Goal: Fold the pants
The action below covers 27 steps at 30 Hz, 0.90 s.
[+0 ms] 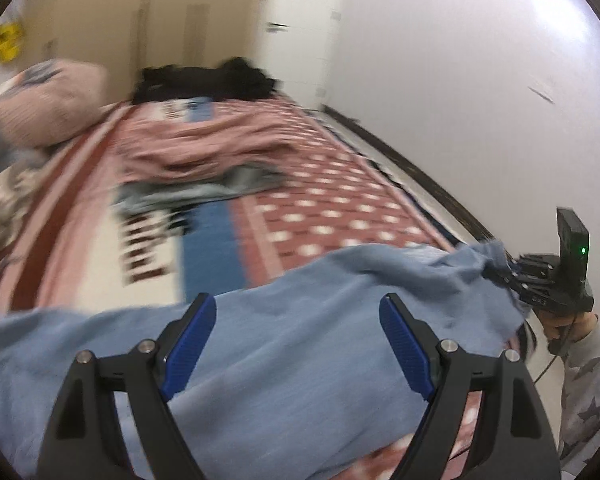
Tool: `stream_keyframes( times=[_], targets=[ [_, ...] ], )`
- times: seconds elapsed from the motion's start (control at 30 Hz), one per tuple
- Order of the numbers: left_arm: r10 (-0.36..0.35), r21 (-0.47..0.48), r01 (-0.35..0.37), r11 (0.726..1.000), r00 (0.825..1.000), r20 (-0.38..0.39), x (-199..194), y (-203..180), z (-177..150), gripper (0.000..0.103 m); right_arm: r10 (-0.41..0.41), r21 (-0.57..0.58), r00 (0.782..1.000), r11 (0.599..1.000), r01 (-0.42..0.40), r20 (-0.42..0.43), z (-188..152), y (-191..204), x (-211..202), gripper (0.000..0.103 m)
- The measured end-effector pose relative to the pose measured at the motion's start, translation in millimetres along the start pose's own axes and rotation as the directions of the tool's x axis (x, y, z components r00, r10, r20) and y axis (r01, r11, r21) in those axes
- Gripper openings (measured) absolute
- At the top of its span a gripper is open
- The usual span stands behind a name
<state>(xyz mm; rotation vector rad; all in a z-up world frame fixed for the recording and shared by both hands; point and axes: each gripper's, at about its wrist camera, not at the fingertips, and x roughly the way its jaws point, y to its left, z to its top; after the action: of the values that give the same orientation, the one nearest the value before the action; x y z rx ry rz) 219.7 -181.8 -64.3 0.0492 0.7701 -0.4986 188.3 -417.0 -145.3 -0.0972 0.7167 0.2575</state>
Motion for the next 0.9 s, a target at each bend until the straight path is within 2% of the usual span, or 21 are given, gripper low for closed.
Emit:
stream_keyframes(
  times=[0.13, 0.23, 0.3, 0.4, 0.47, 0.53, 0.6, 0.7, 0.73, 0.8, 0.83, 0.9],
  targets=[
    [-0.049, 0.073, 0.055, 0.996, 0.996, -0.075, 47, -41, 7, 0.081, -0.131, 0.084, 0.988, 0.989, 0.124, 0.083, -9, -7, -21, 0.002],
    [-0.057, 0.103, 0.07, 0.992, 0.991, -0.119, 75, -58, 6, 0.081, -0.185, 0.131, 0.977, 0.976, 0.172, 0.101, -13, -17, -29, 0.002],
    [-0.057, 0.109, 0.072, 0.991, 0.989, -0.137, 88, -63, 4, 0.081, -0.188, 0.185, 0.979, 0.968, 0.17, 0.083, -15, -30, -33, 0.002],
    [-0.026, 0.108, 0.043, 0.993, 0.988, -0.152, 106, -61, 0, 0.081, -0.138, 0.27, 0.989, 0.956, 0.119, 0.053, -22, -50, -33, 0.003],
    [0.006, 0.1, 0.011, 0.995, 0.986, -0.168, 114, -55, -2, 0.081, -0.084, 0.302, 0.996, 0.95, 0.082, -0.009, -25, -59, -22, 0.005],
    [0.011, 0.1, 0.007, 0.995, 0.984, -0.181, 115, -50, -5, 0.081, -0.021, 0.312, 0.997, 0.949, 0.043, -0.074, -29, -65, -13, 0.014],
    [0.014, 0.104, 0.004, 0.995, 0.984, -0.176, 111, -44, -9, 0.081, 0.018, 0.334, 0.998, 0.942, 0.005, -0.065, -31, -74, -19, 0.018],
    [0.044, 0.081, -0.03, 0.996, 0.984, -0.171, 105, -26, -11, 0.081, 0.105, 0.42, 0.994, 0.902, -0.093, -0.005, -34, -93, -30, 0.04],
    [0.047, 0.064, -0.037, 0.997, 0.984, -0.171, 103, -19, -12, 0.081, 0.146, 0.446, 0.989, 0.885, -0.134, 0.007, -35, -100, -29, 0.043],
    [0.059, 0.037, -0.053, 0.998, 0.985, -0.163, 98, -8, -13, 0.081, 0.172, 0.479, 0.985, 0.866, -0.143, -0.017, -37, -109, -21, 0.043],
    [0.071, 0.035, -0.067, 0.997, 0.985, -0.158, 96, -4, -13, 0.081, 0.181, 0.486, 0.983, 0.863, -0.139, -0.04, -38, -110, -15, 0.035],
    [0.114, 0.052, -0.107, 0.993, 0.984, -0.14, 92, 4, -13, 0.081, 0.157, 0.454, 0.986, 0.884, -0.112, -0.063, -39, -106, -9, 0.028]
  ],
)
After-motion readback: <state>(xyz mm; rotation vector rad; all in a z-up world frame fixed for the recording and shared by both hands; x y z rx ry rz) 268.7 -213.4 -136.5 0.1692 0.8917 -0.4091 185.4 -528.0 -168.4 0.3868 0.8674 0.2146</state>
